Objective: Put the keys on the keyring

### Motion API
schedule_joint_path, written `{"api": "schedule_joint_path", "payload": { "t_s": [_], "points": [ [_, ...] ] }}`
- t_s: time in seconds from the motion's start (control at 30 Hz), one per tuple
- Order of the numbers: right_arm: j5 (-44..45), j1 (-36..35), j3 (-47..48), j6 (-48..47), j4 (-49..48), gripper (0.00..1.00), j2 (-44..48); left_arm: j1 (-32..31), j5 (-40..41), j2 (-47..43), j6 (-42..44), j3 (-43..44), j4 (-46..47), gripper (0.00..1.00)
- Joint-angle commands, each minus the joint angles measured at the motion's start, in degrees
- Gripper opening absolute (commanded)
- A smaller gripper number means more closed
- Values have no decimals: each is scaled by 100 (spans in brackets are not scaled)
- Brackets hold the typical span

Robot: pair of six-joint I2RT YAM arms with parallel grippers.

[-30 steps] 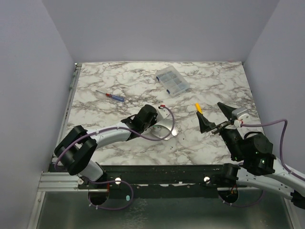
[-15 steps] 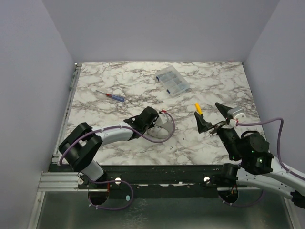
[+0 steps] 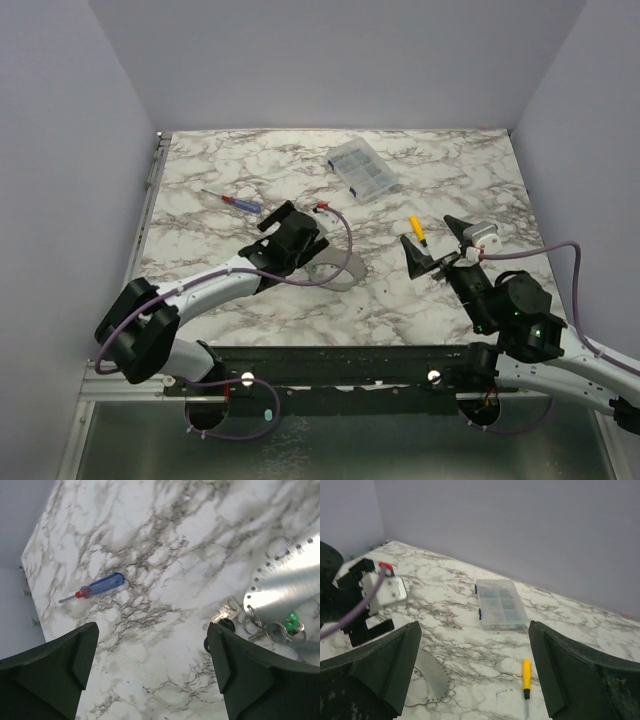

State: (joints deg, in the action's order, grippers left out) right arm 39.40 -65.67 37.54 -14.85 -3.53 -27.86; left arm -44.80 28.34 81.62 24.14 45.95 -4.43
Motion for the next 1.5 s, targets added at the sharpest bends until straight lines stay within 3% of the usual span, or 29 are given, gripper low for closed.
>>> {"api": "schedule_joint_path", "payload": {
  "t_s": [0.0,0.2,0.33,0.53,0.63,0.77,0.9,0.97,1.03,1.17,1.2,1.27,1.47],
  "points": [
    [179,-22,-104,46,-237,100,-308,254,875,-764,-1098,25,493,99],
    [-296,-23,-149,201,-710,100,-996,609,958,-1485,-1648,-531,1442,99],
    [-646,-16,192,1295,-615,100,-1802,702,1506,-1602,-1811,-382,1320,99],
    [-422,89,1121,1756,-34,100,-3590,775,1883,-2002,-1885,-411,1354,99],
    [-809,680,1565,2329,607,100,-4194,780,1891,-2148,-1808,-480,1426,99],
    [-1236,1452,1644,2708,803,100,-4302,782,1886,-2304,-1736,-521,1446,98],
    [-522,2041,1112,2777,285,100,-3866,780,1865,-2487,-1719,-570,1484,98],
    [-428,2725,821,3088,230,100,-3537,784,1868,-2605,-1682,-609,1531,98],
    [18,3119,247,3078,-363,100,-3150,780,1809,-2728,-1584,-694,1621,98],
    [1070,3203,-1417,1283,-3396,100,-2670,787,1644,-2966,-1474,-857,1778,98],
    [1370,3202,-1616,1146,-3765,100,-2704,788,1618,-3001,-1474,-872,1798,98],
    [1776,3283,-1758,1071,-4253,100,-2956,792,1562,-3044,-1479,-902,1835,98],
    [1758,3866,-2287,-76,-6958,100,-4647,789,1268,-3112,-1420,-1020,1934,98]
  ]
}}
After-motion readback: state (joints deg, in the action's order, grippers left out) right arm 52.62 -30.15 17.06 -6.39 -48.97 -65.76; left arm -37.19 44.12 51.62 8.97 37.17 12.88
